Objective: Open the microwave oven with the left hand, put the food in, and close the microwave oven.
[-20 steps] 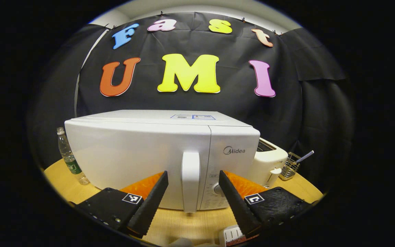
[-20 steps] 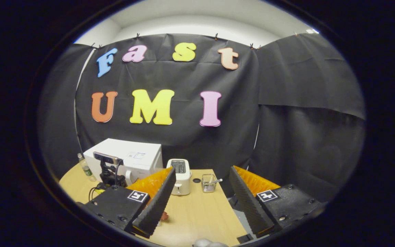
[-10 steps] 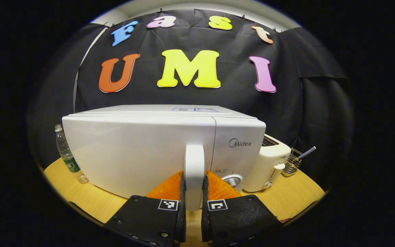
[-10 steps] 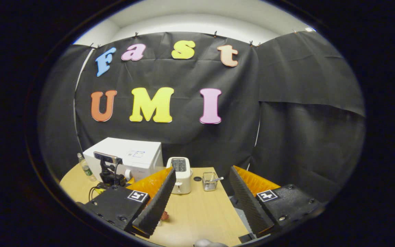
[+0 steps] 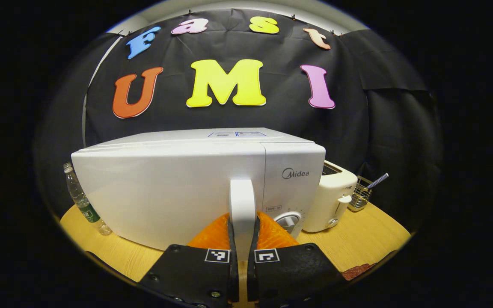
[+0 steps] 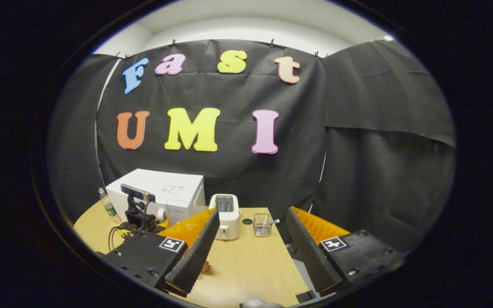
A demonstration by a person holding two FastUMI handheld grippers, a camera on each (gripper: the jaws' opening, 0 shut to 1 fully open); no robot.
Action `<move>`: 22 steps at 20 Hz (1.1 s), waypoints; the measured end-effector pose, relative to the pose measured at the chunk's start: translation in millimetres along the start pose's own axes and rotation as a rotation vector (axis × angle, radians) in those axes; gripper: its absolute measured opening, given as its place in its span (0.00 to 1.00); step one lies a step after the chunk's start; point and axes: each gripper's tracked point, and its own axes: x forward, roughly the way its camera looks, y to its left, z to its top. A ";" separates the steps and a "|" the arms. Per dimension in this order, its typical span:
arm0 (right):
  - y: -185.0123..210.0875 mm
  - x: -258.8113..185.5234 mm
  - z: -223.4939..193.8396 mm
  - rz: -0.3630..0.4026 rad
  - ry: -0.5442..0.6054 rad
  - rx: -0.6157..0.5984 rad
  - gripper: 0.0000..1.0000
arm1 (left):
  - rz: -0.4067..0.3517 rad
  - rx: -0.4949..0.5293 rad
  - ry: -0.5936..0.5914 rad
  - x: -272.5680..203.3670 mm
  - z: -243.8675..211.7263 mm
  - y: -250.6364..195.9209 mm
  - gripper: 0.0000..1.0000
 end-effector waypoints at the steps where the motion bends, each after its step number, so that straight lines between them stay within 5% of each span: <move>1: 2.3 -1.1 0.5 0.006 0.003 0.001 1.00 | -0.003 0.007 -0.023 -12.8 1.6 0.5 0.07; 8: 30.7 -19.2 -7.5 0.072 0.003 0.005 1.00 | -0.032 0.027 0.007 -108.7 -28.8 24.8 0.07; 22: 102.4 -63.4 -25.2 0.190 0.016 0.040 1.00 | 0.194 0.030 0.103 -230.7 -64.7 148.3 0.06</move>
